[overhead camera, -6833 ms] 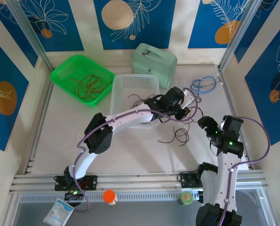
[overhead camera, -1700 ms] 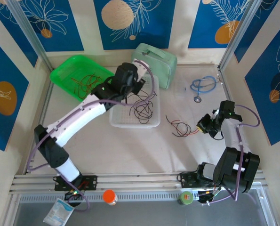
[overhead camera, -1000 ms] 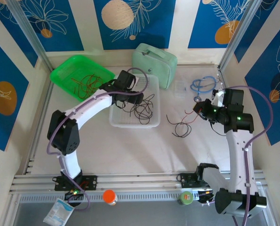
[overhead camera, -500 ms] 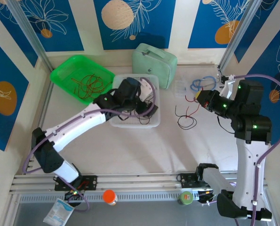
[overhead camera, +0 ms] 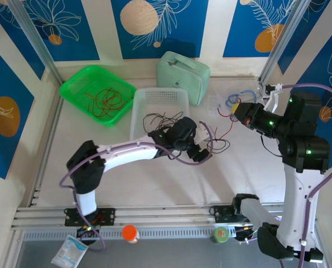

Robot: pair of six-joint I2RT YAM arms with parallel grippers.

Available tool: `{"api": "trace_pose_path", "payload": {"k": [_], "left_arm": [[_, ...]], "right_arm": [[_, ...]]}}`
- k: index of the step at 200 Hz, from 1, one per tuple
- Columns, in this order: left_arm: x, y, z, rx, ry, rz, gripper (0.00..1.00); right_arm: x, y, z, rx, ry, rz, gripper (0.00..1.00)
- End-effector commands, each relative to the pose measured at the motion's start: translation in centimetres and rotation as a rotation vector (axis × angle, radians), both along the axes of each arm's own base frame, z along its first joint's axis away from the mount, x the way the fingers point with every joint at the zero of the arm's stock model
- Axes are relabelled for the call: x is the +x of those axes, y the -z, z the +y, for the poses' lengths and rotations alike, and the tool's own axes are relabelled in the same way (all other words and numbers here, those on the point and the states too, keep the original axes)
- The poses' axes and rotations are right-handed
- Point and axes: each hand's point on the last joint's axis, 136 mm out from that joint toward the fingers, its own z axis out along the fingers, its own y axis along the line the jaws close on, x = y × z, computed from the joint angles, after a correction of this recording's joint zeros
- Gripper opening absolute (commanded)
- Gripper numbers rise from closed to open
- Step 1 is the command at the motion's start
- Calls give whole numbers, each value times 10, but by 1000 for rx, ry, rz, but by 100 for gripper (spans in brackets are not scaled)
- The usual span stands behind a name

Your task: Untangle the cables

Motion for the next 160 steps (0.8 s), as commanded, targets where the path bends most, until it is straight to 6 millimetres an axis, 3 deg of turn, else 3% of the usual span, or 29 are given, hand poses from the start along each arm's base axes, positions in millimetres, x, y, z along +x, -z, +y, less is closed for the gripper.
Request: {"api": "trace_pose_path", "payload": {"k": [1,17,27,32,54,71,128,160], "left_arm": [[8,-30,-30,-99,27,-59,89],[9,-28,-43,-112,39,-48,85],[11,-27,-50,-121,37,-41,78],[12,-27,-53,-126,31,-38,71],[19,-21,-64,-130,-1,-2,23],[21,-10,-72,-119,-19,38,0],[20,34,-93,-46,-67,174,0],[15,48,-98,-25,-72,217,0]], "right_arm": [[-17,-10,6,18,-31,-14,0],[-21,-10,6,16,-28,-17,0],[-23,-11,5,14,-22,-19,0],[-24,-12,5,11,-19,-21,0],[-30,-19,2,-6,0,-41,0],[-38,-33,-2,-32,29,-77,0],[-75,-91,-23,-135,185,-265,0],[-89,-109,-36,-178,264,-336,0]]}}
